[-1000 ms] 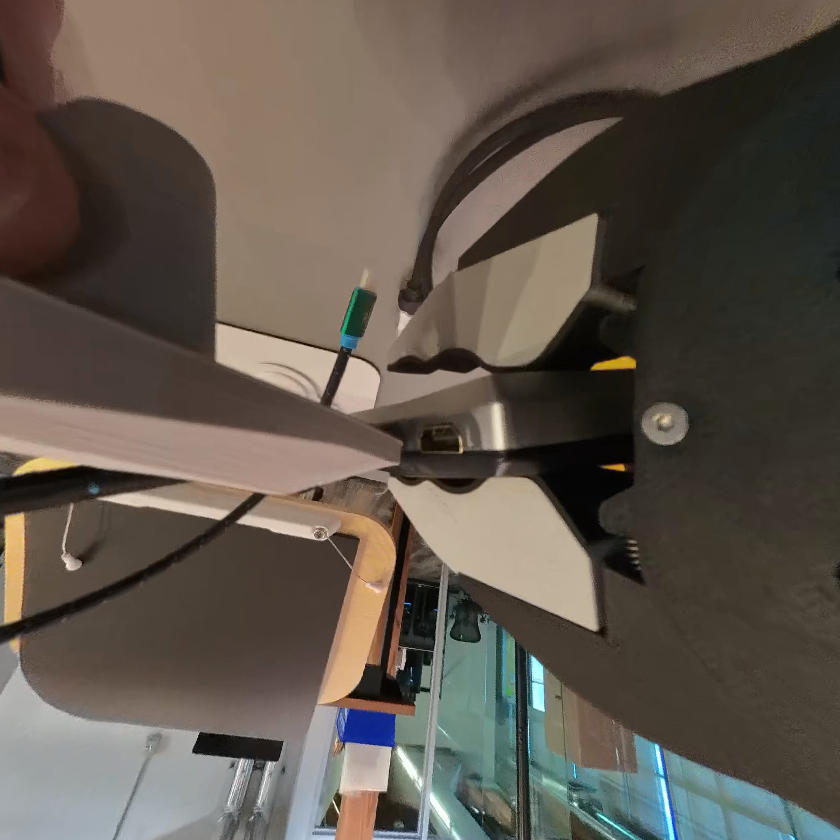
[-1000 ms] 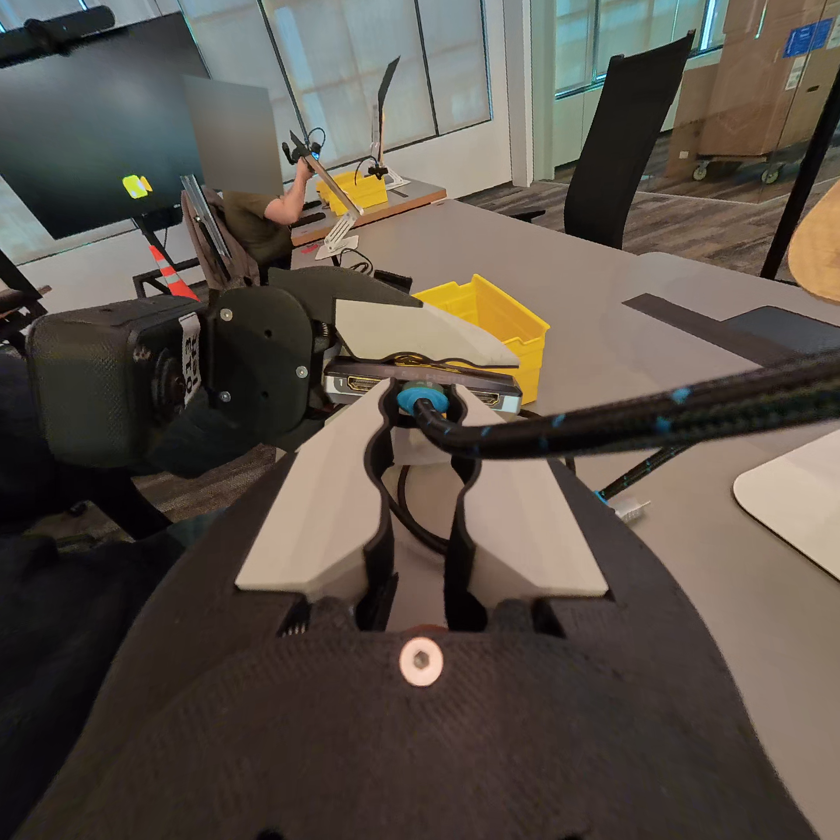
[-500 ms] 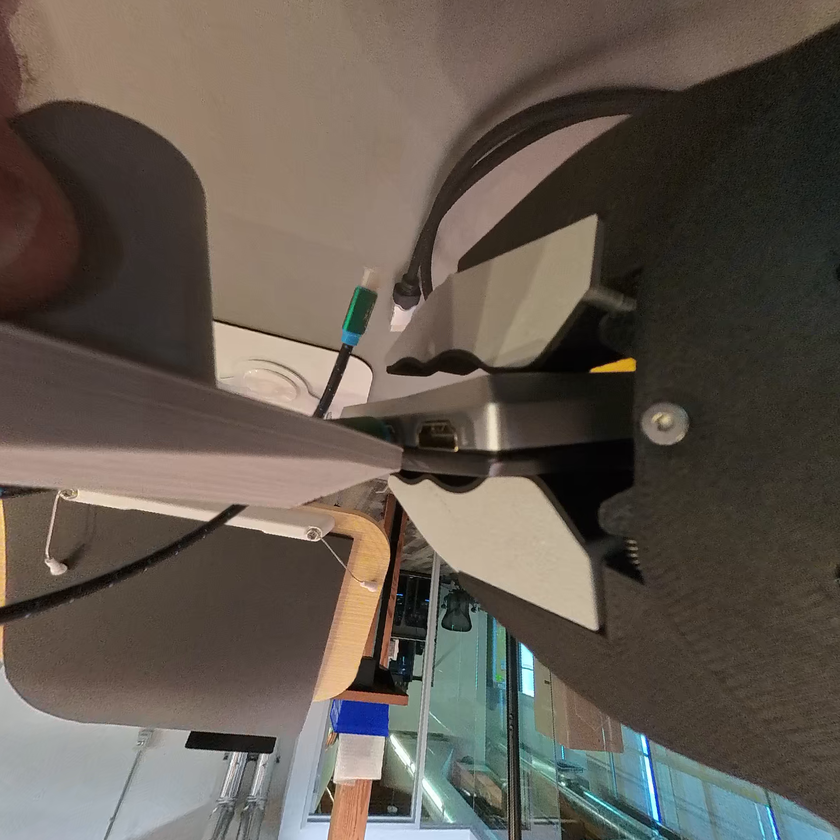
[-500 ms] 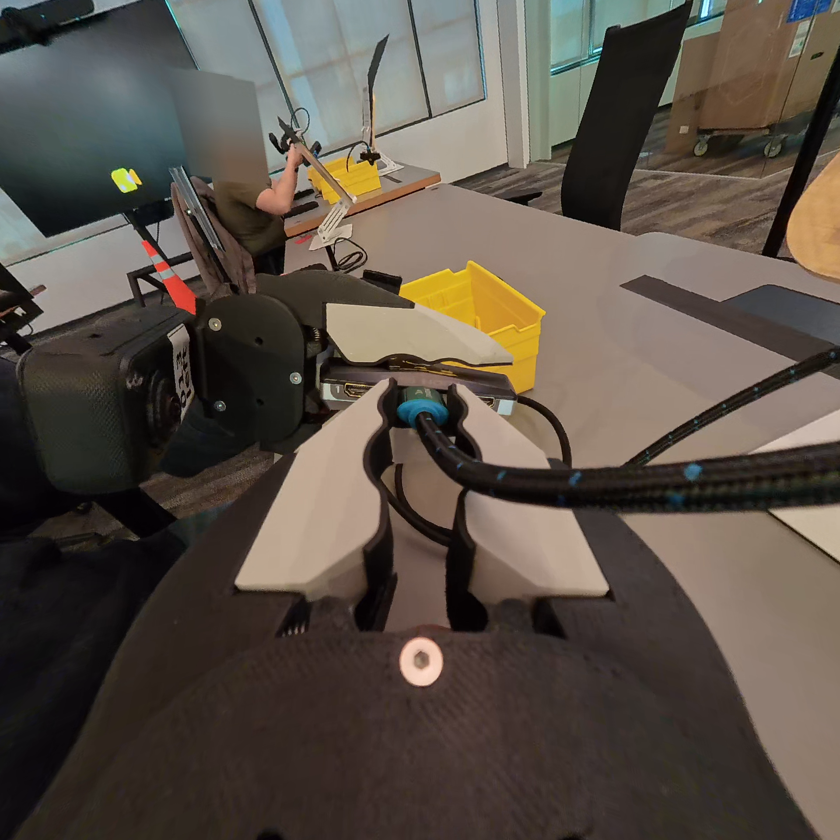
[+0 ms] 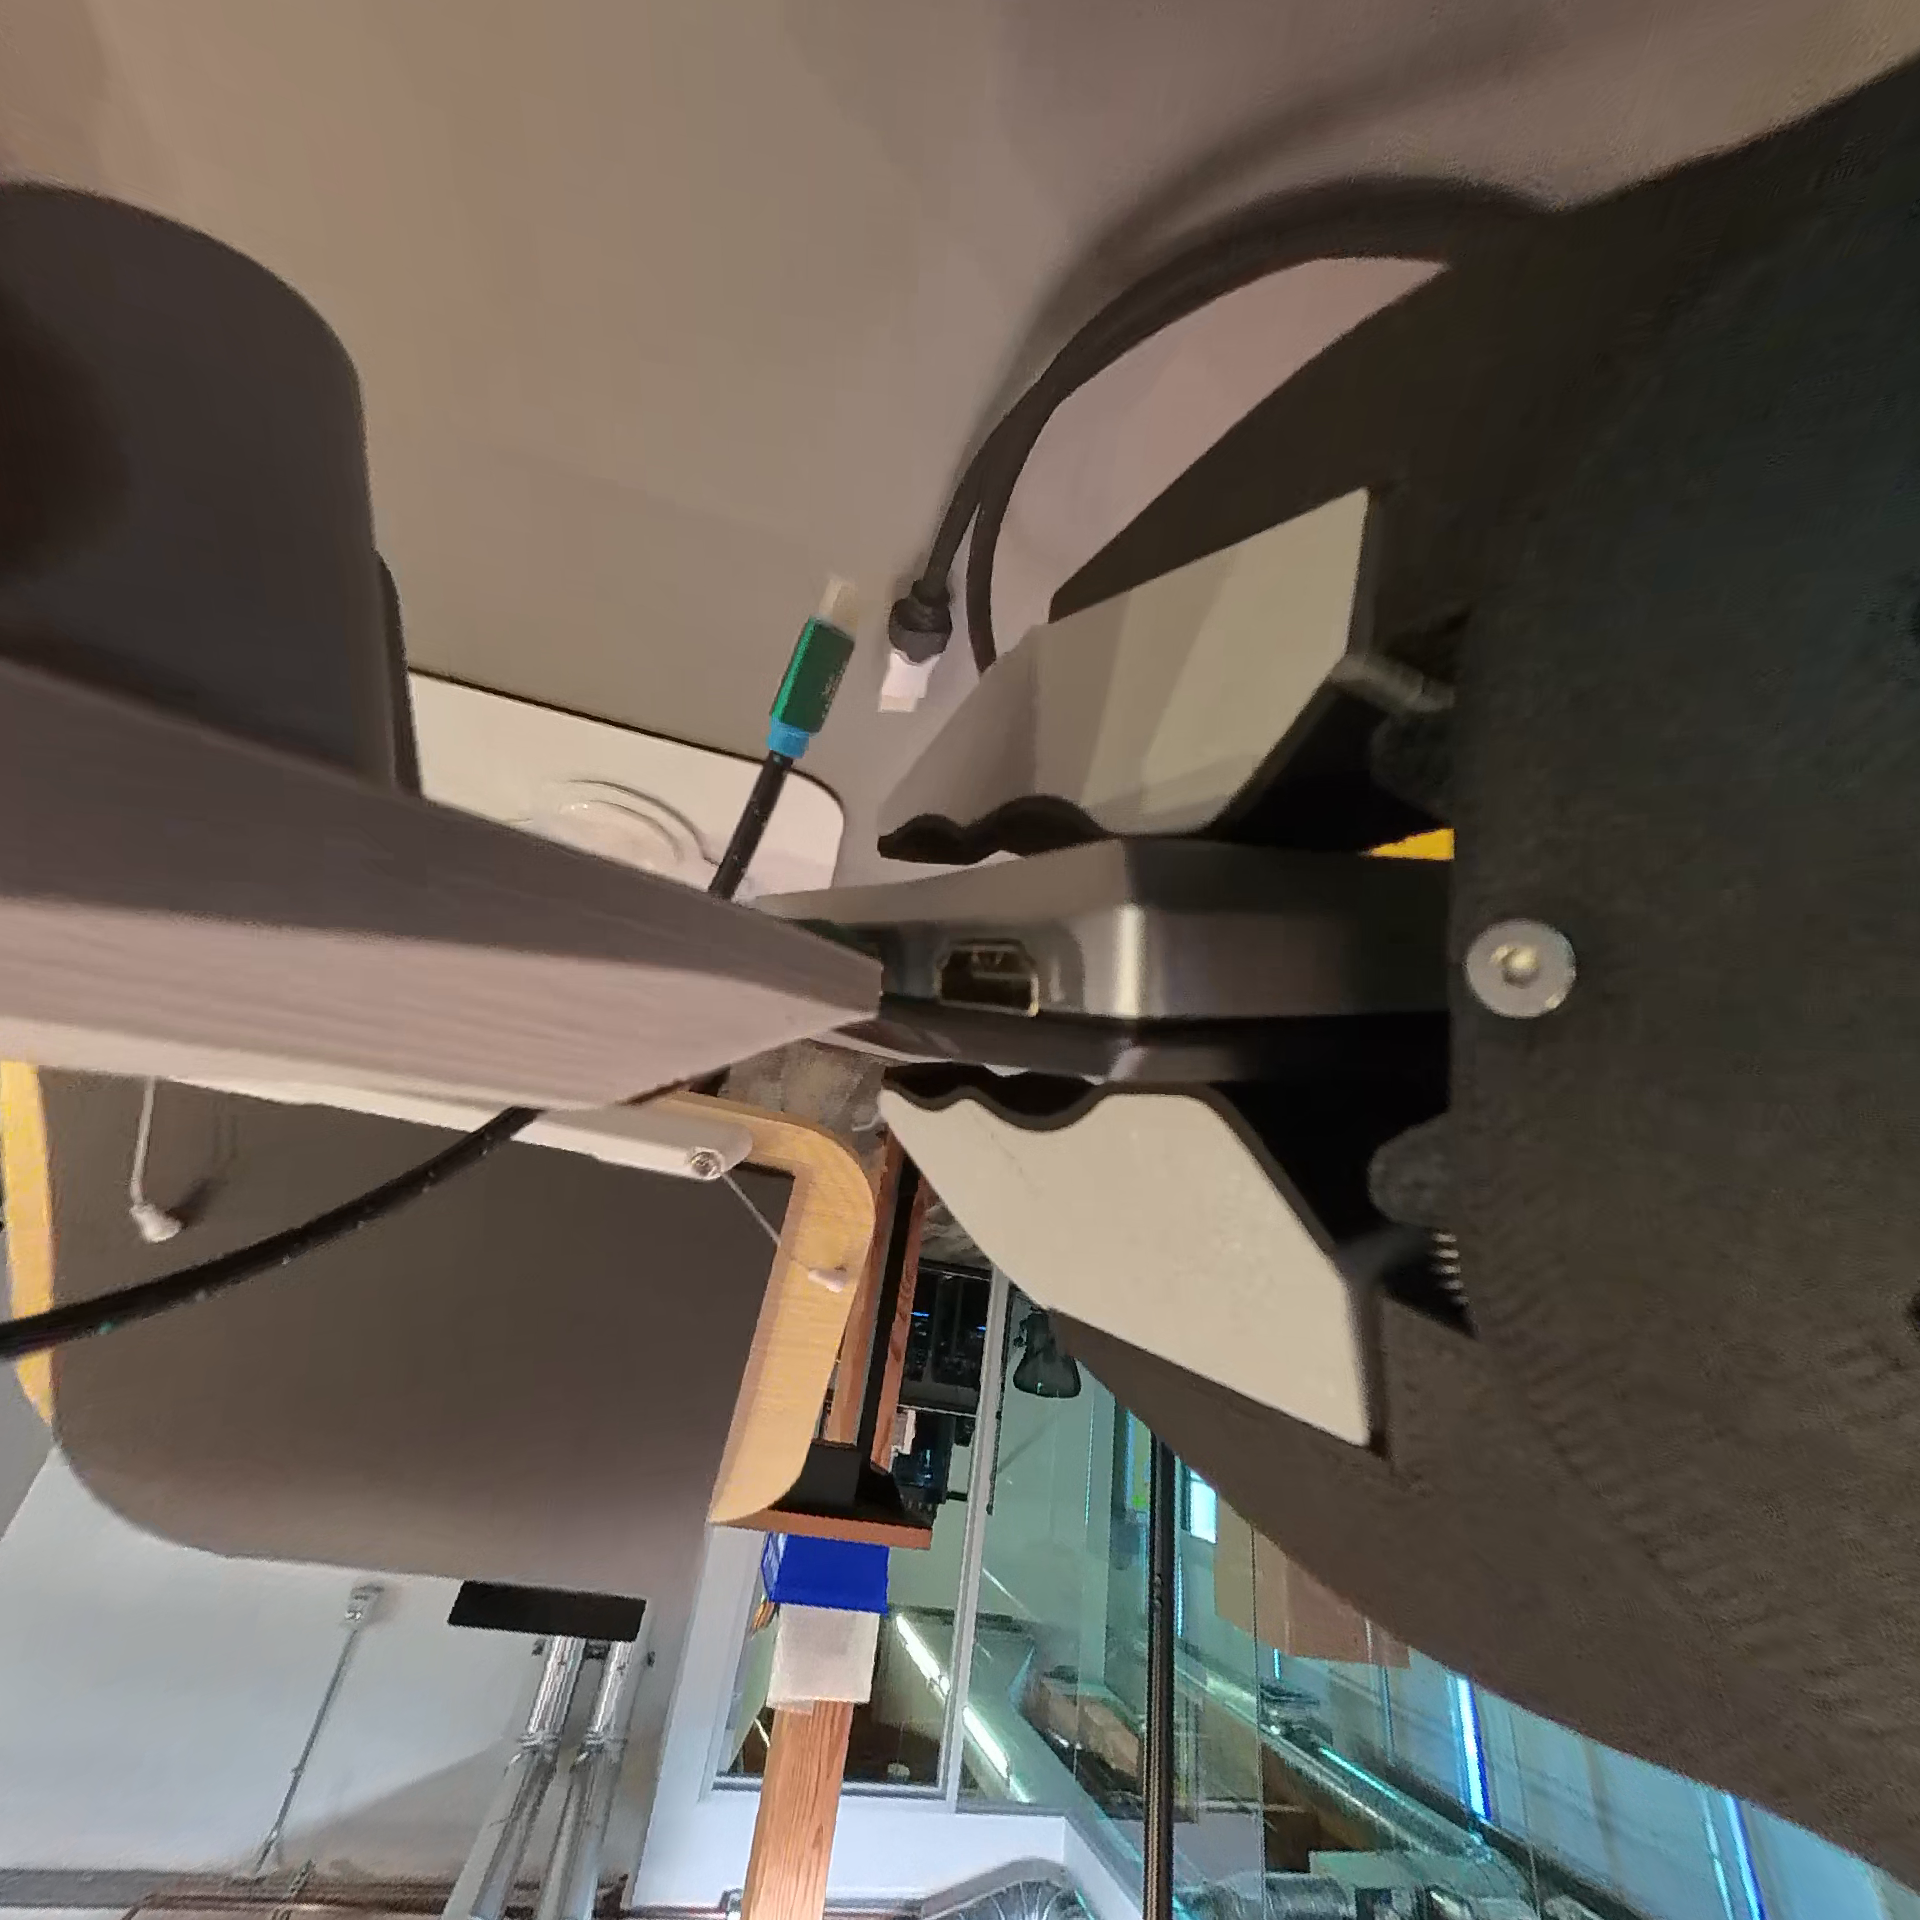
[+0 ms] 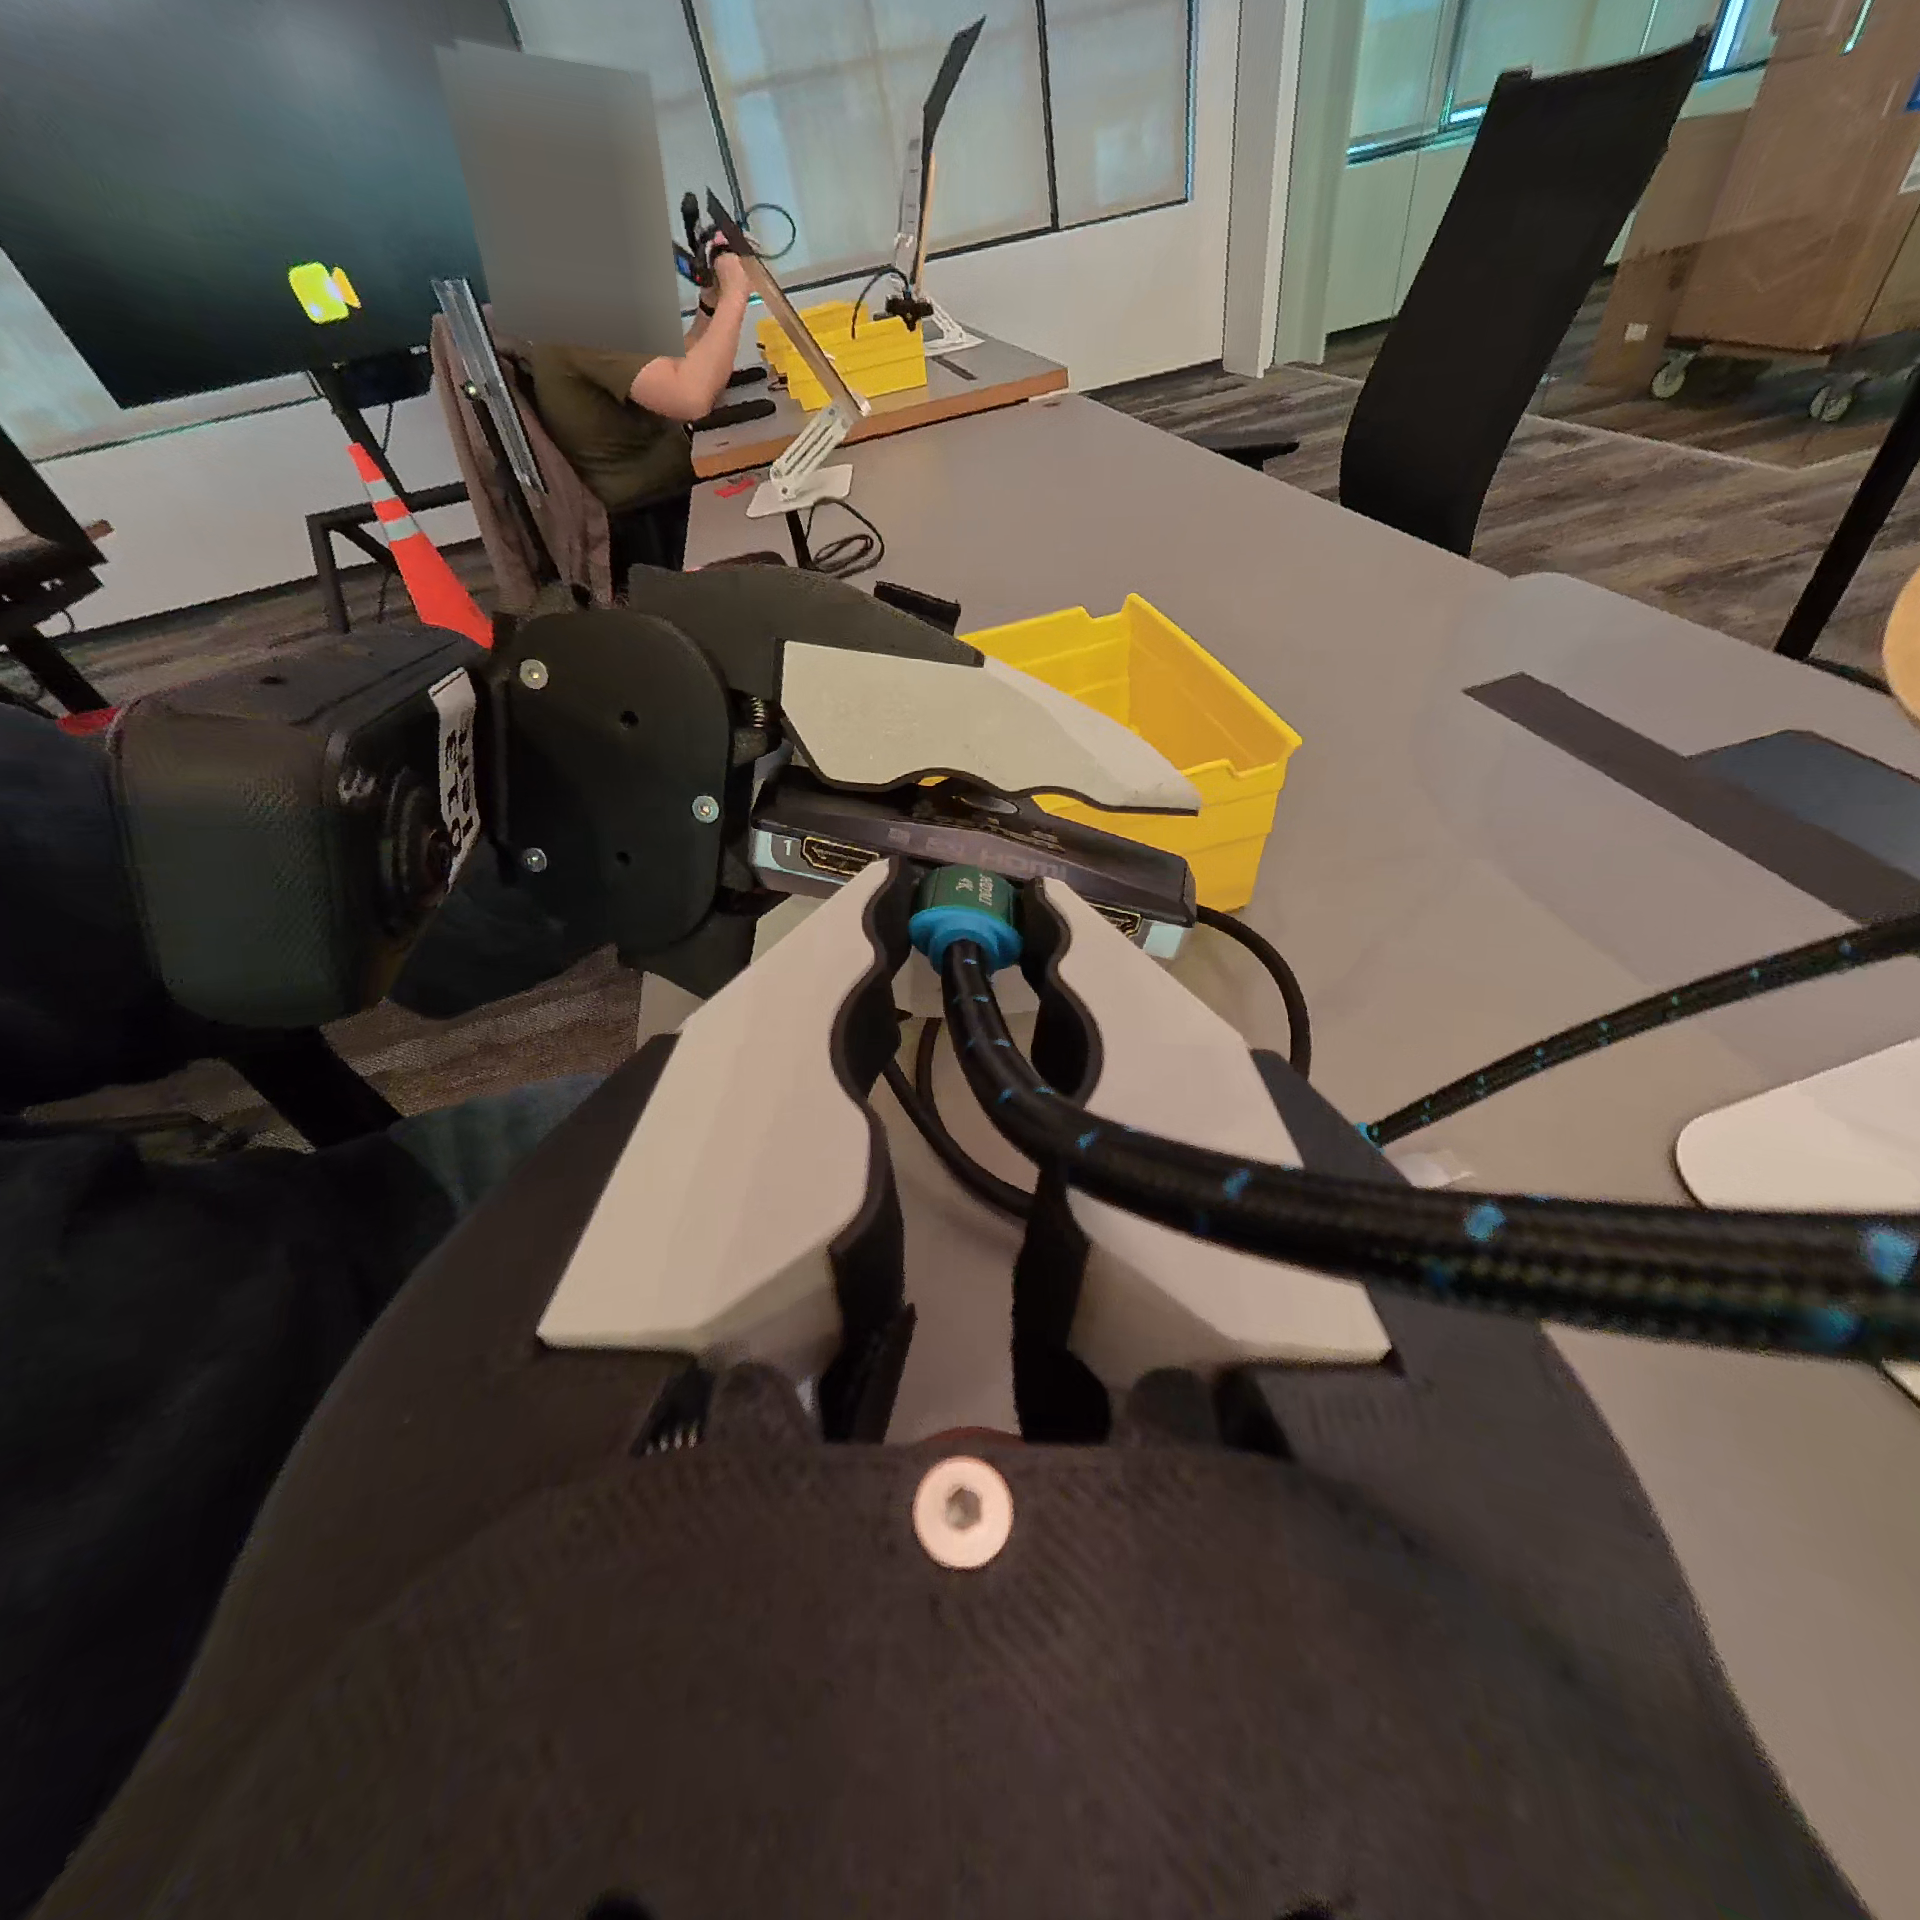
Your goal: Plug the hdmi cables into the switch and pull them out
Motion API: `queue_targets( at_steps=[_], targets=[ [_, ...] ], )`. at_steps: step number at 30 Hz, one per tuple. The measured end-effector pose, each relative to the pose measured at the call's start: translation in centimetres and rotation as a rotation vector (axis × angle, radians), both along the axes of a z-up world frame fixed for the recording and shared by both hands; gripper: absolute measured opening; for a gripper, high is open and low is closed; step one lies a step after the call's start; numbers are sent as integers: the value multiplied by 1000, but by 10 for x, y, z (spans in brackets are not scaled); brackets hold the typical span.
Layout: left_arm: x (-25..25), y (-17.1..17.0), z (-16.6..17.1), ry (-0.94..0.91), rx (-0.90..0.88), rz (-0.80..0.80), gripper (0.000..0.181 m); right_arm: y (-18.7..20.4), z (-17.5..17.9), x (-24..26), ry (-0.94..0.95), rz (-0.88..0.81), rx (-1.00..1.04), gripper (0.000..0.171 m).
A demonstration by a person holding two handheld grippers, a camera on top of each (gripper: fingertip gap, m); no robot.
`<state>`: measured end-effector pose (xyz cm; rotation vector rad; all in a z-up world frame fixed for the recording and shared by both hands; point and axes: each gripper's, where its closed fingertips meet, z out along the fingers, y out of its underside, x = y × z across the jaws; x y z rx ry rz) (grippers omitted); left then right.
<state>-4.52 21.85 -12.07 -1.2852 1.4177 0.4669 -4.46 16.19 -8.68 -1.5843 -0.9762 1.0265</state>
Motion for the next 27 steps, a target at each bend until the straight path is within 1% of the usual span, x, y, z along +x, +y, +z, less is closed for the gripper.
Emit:
queue_targets(
  at_steps=[2, 4, 7, 9, 11, 12, 15, 19, 20, 22, 24, 25, 27],
  targets=[
    [4, -7, 10, -14, 18, -15, 38, -8, 9, 4, 18, 24, 25, 19],
    [10, -14, 25, -29, 48, -27, 39, -12, 21, 8, 83, 39, 5, 19],
    [9, -10, 30, -54, 44, 8, 38, -7, 26, 8, 99, -5, -2, 19],
    [8, -7, 26, -59, 22, 35, 39, -6, 24, 9, 60, -59, 20, 19],
    [4, -3, 23, -73, 18, 43, 39, -7, 24, 6, -22, -116, 87, 19],
    [4, -3, 24, -88, 14, 27, 39, -7, 25, 5, -21, -112, 87, 19],
    [6, -6, 25, -90, 19, 16, 39, -8, 25, 7, 60, -57, -9, 19],
    [7, -6, 23, -87, 4, 23, 39, -6, 24, 9, 69, -37, -21, 19],
    [7, -4, 22, -88, -2, 34, 39, -4, 22, 9, 42, -65, 6, 18],
    [4, 0, 14, -103, -49, 83, 38, -1, 22, 8, -89, -158, 131, 18],
    [0, 7, 10, -124, -59, 103, 39, -1, 22, 4, -155, -215, 184, 18],
    [-2, 8, 9, -122, -54, 107, 39, -2, 22, 4, -163, -220, 187, 18],
    [0, 6, 9, -139, -62, 78, 39, -3, 21, 5, -111, -186, 123, 18]
  ],
)
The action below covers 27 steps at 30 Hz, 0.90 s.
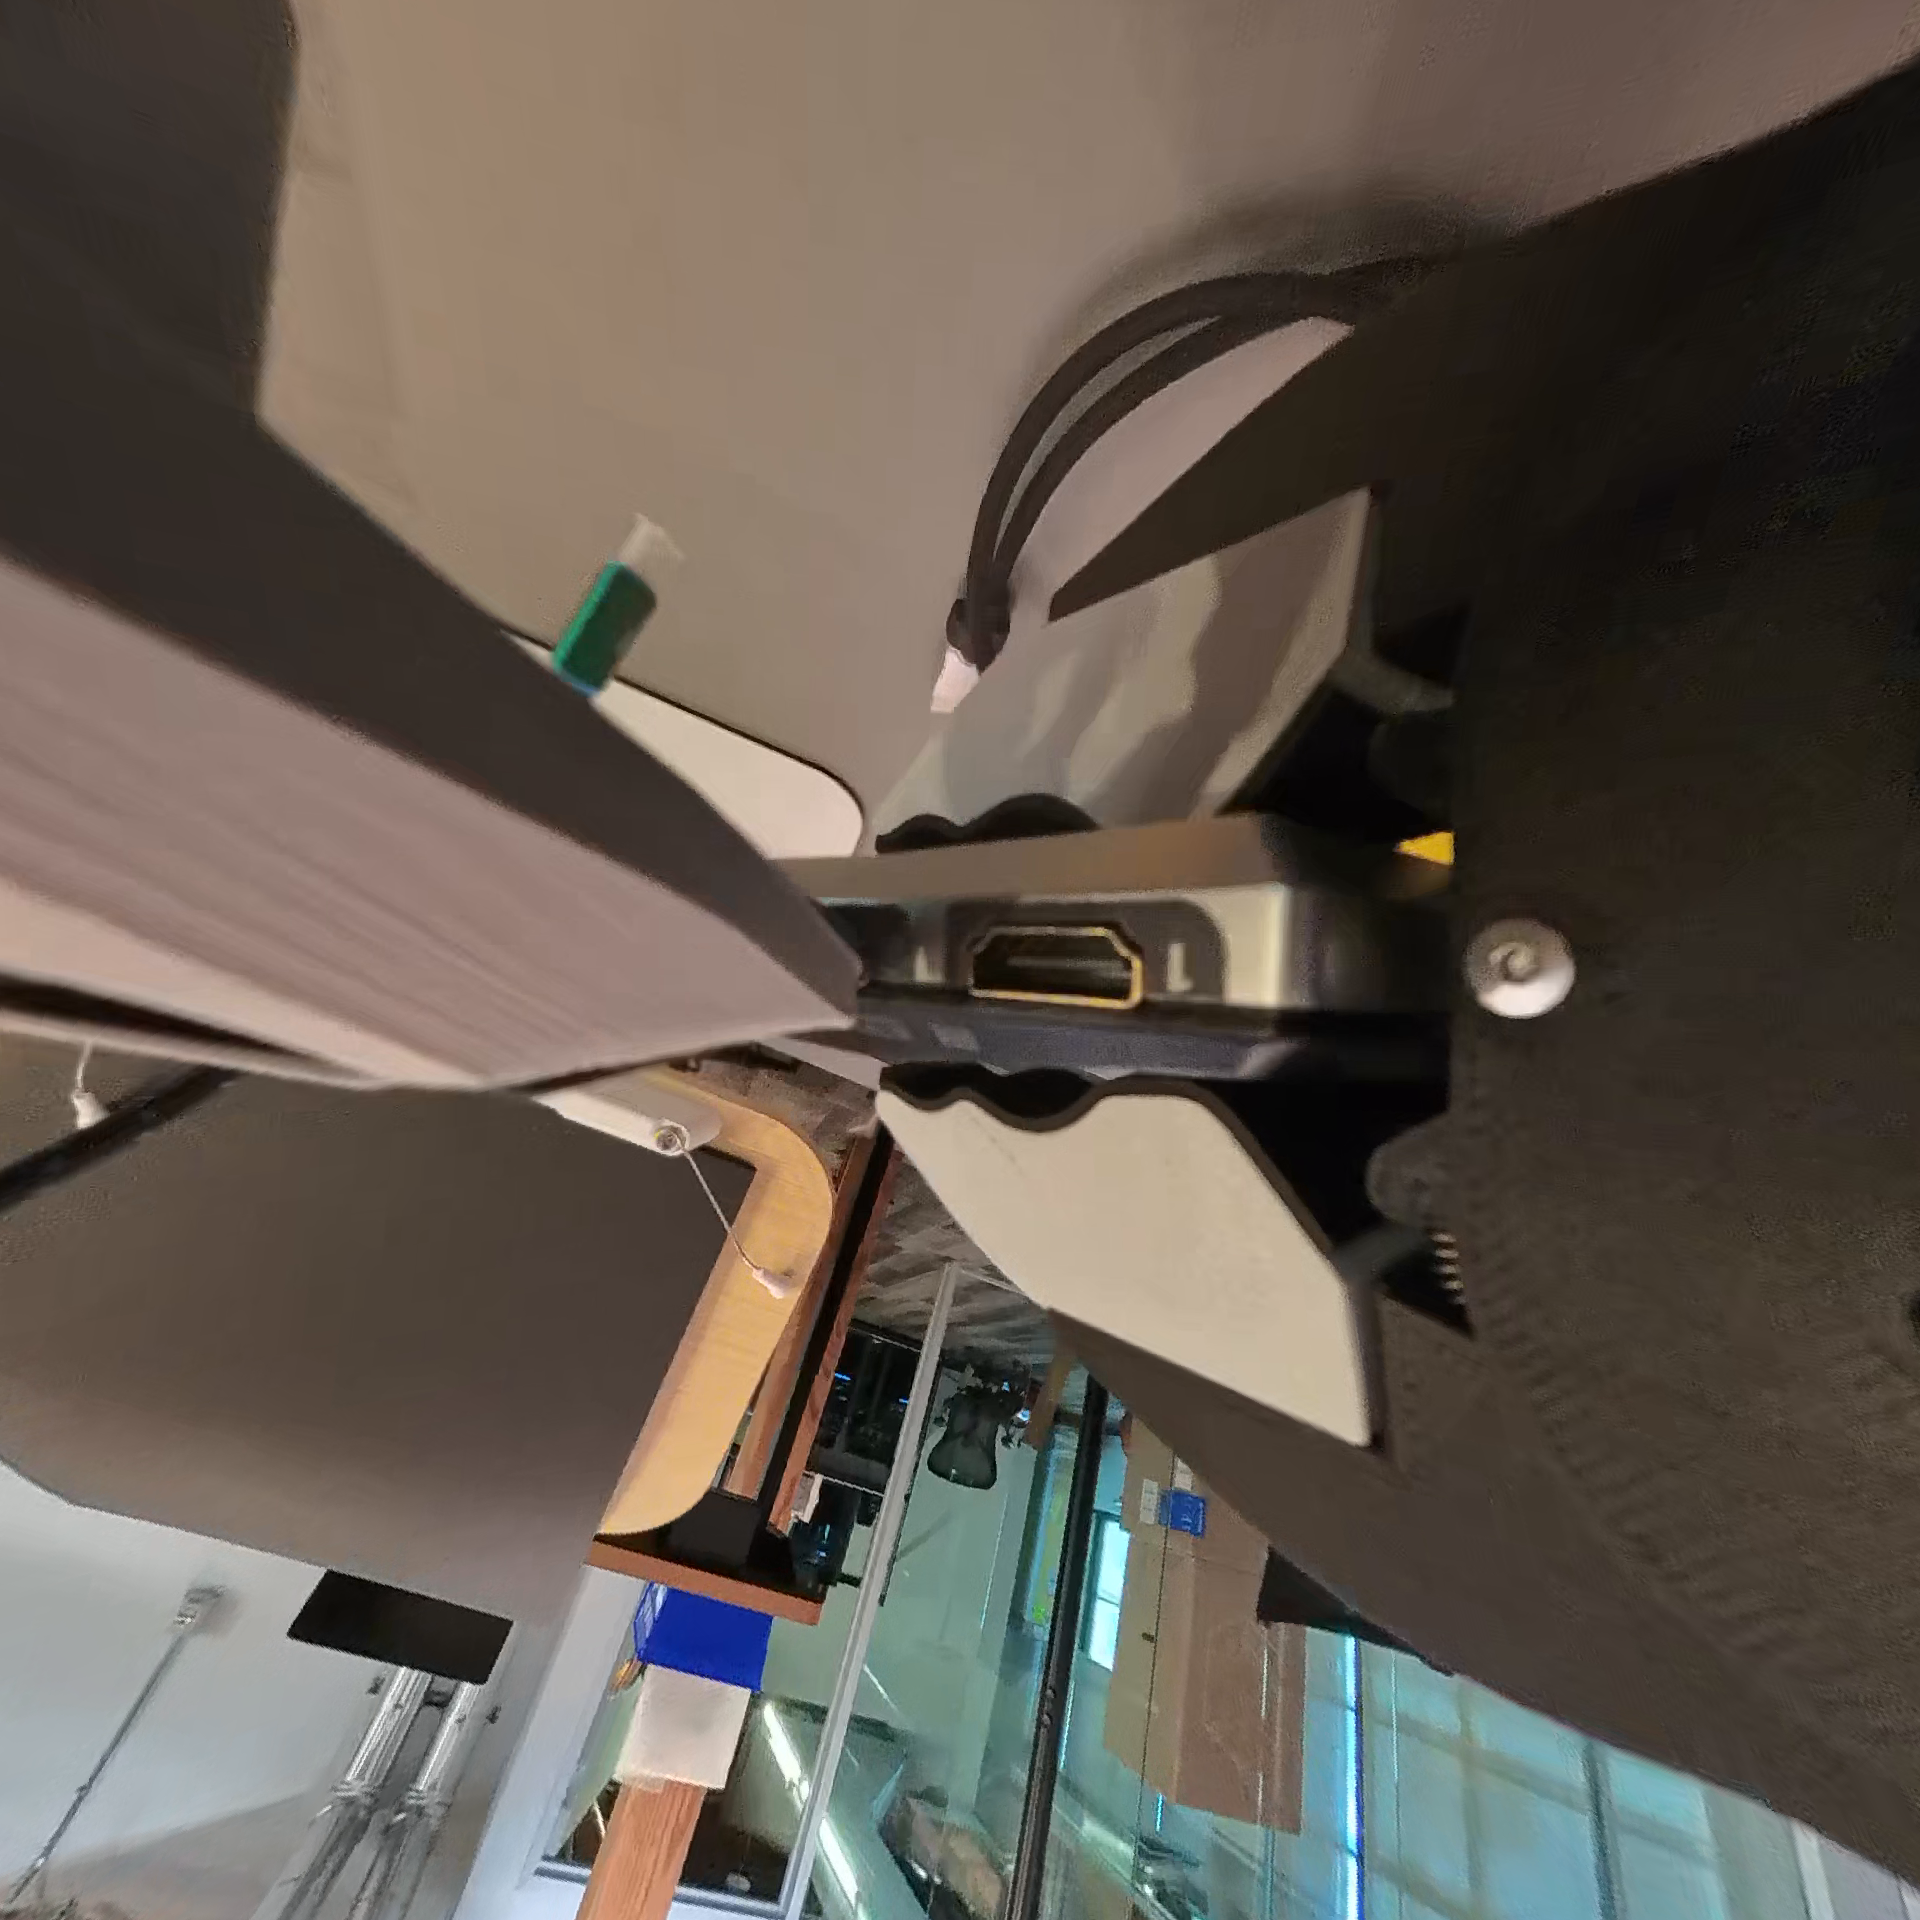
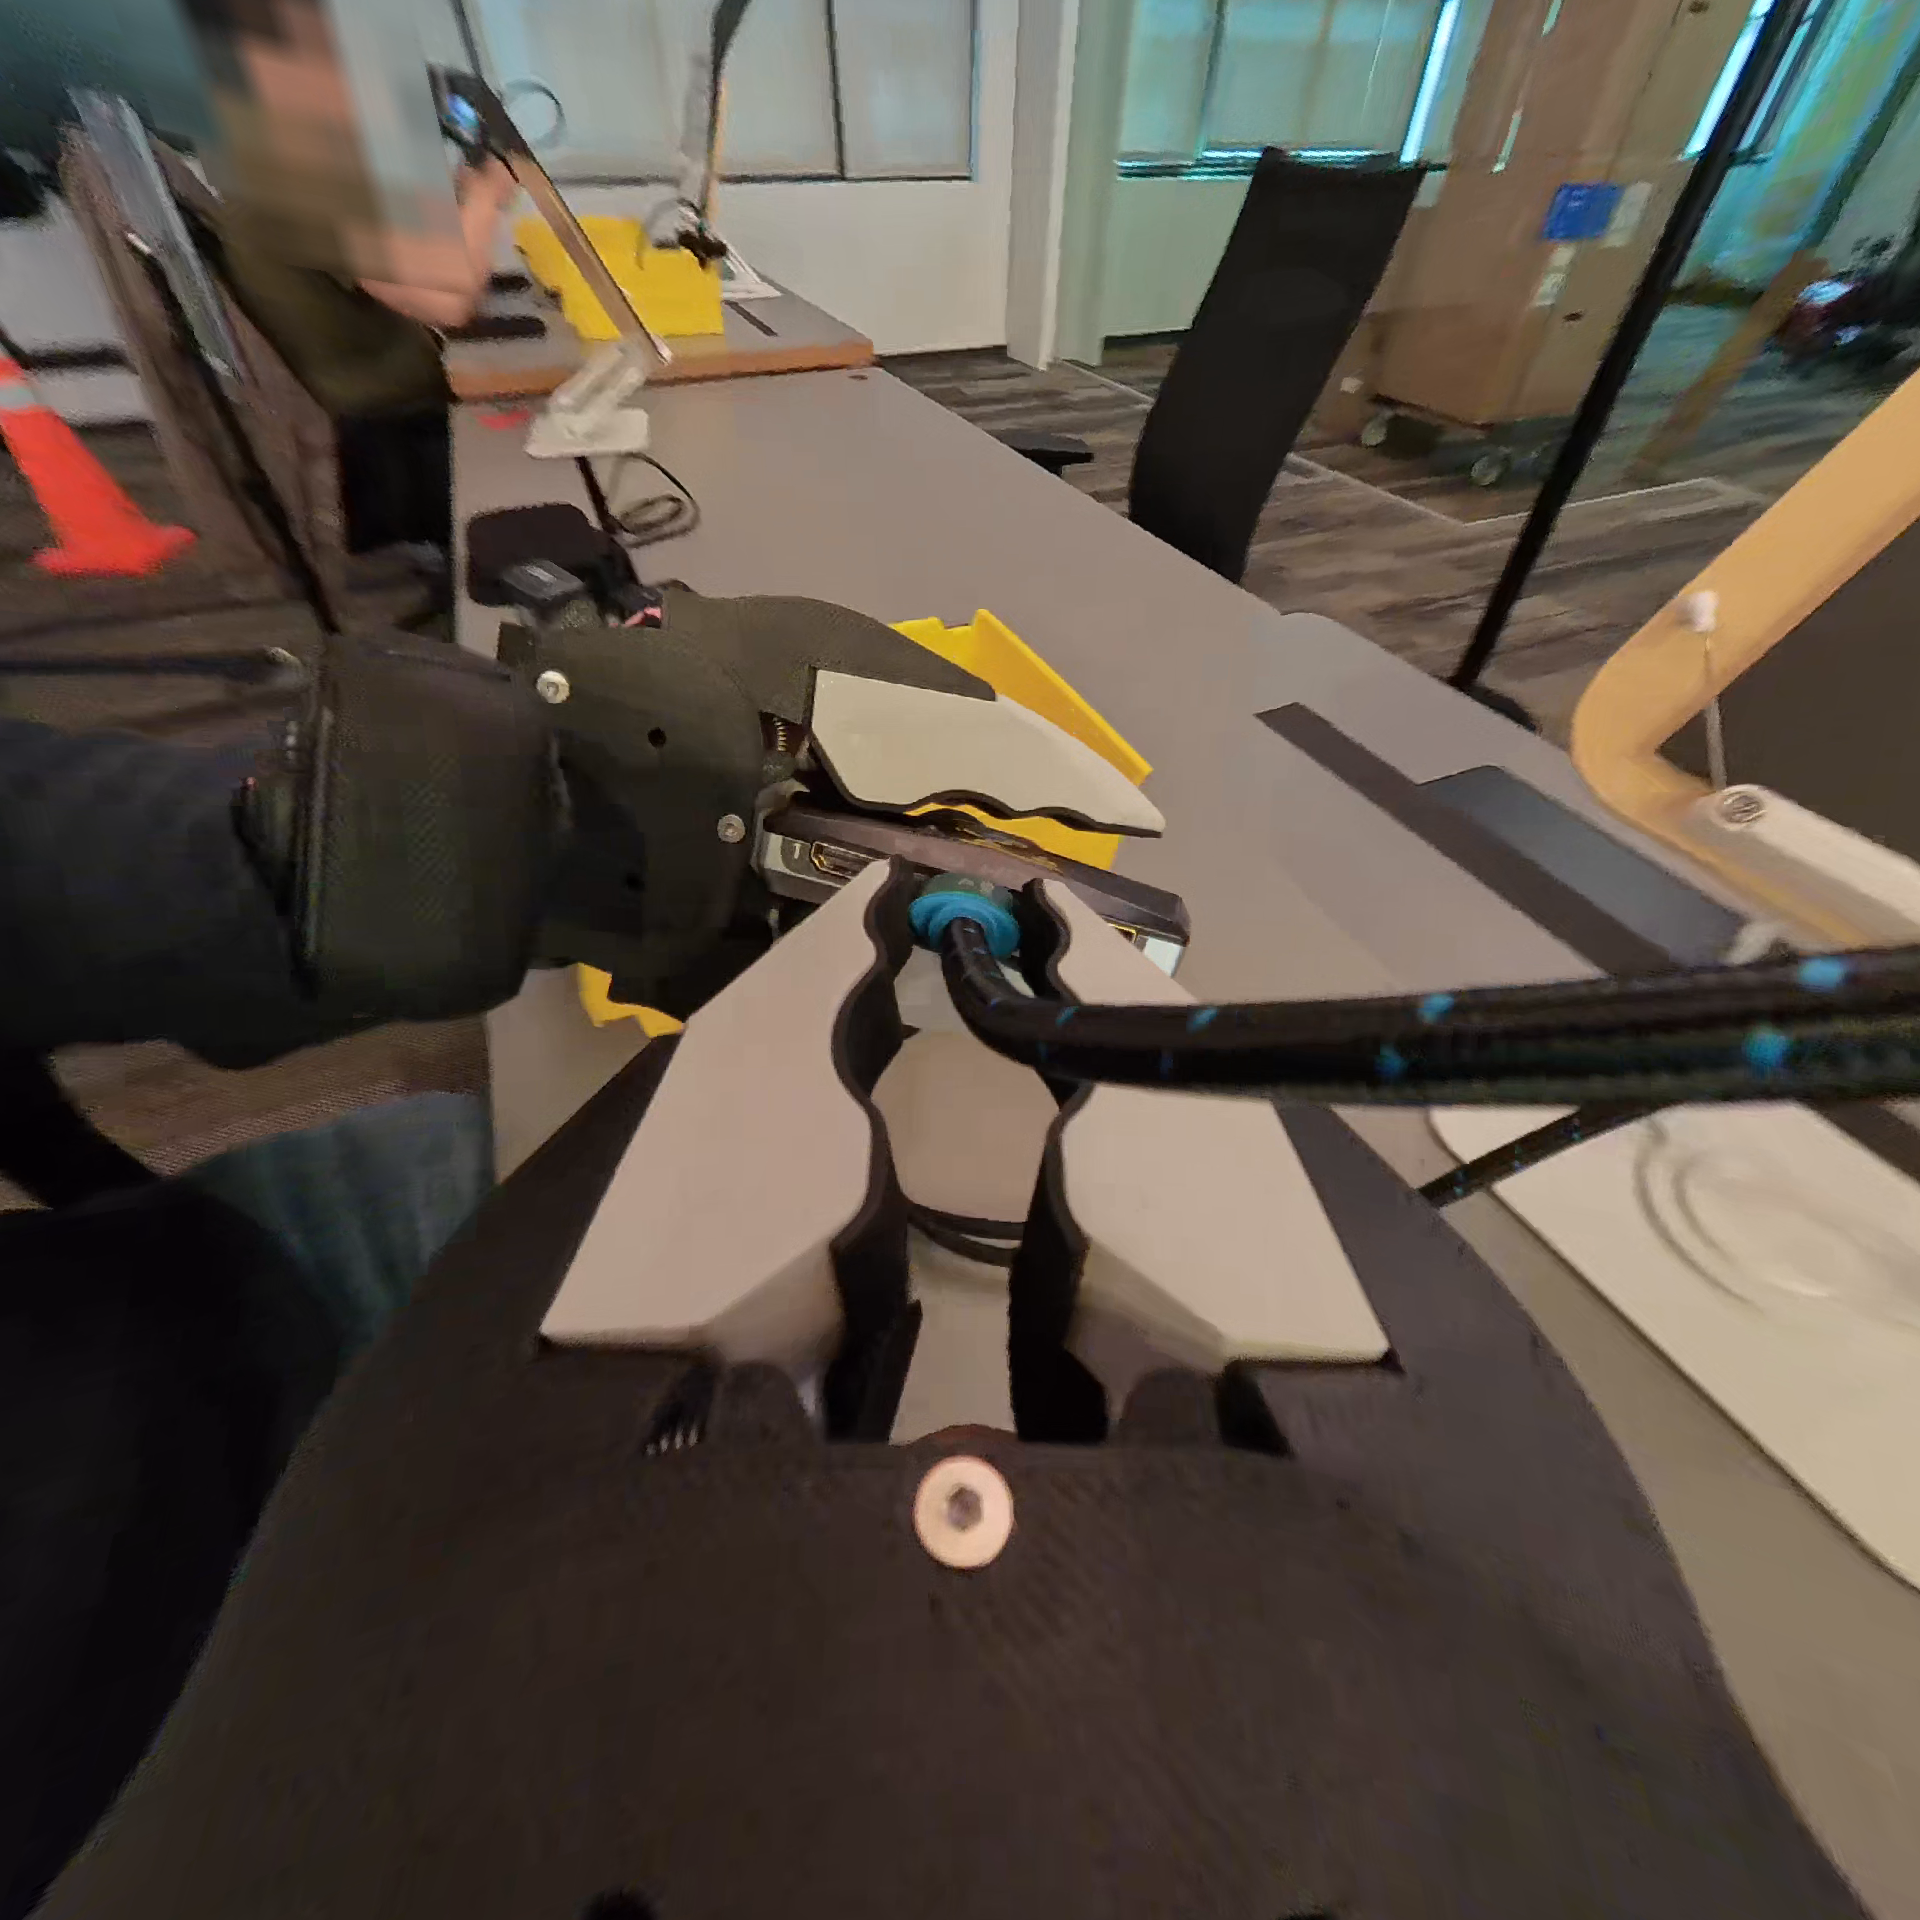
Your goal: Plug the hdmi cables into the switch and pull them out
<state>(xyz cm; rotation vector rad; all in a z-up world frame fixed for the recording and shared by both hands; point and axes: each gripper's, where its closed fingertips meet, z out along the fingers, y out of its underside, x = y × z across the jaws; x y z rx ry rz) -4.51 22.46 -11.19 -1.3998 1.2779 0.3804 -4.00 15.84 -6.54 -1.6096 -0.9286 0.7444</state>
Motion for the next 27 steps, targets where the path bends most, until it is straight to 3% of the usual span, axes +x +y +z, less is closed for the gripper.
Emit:
queue_targets(
  at_steps=[5, 10, 11, 12, 13, 14, 15, 18, 23, 27],
  targets=[
    [5, -5, 5, -8, 4, -18, 40, -2, 5, 5, 160, 78, -106, 18],
    [16, -18, 9, -18, 10, -105, 38, -6, 6, 7, 140, 120, -50, 18],
    [18, -18, 8, -23, -9, -113, 41, -5, 6, 7, 113, 112, -26, 18],
    [18, -17, 6, -32, -29, -110, 66, -6, 6, 6, 95, 111, -18, 18],
    [19, -18, 3, -33, -45, -114, 73, -6, 6, 5, 101, 109, -22, 18],
    [21, -20, -1, -28, -58, -122, 65, -6, 5, 5, 108, 112, -28, 18],
    [21, -21, -7, -6, -72, -123, 44, -6, 3, 6, 98, 112, -28, 18],
    [23, -20, -7, -38, -66, -105, 41, -6, 1, 8, 86, 121, -43, 18],
    [15, -13, -2, 62, 46, 4, 38, 1, -11, 10, -16, 68, -40, 25],
    [14, -13, 2, 101, 101, 22, 38, 1, -13, 11, 22, 95, -99, 22]
  ],
)
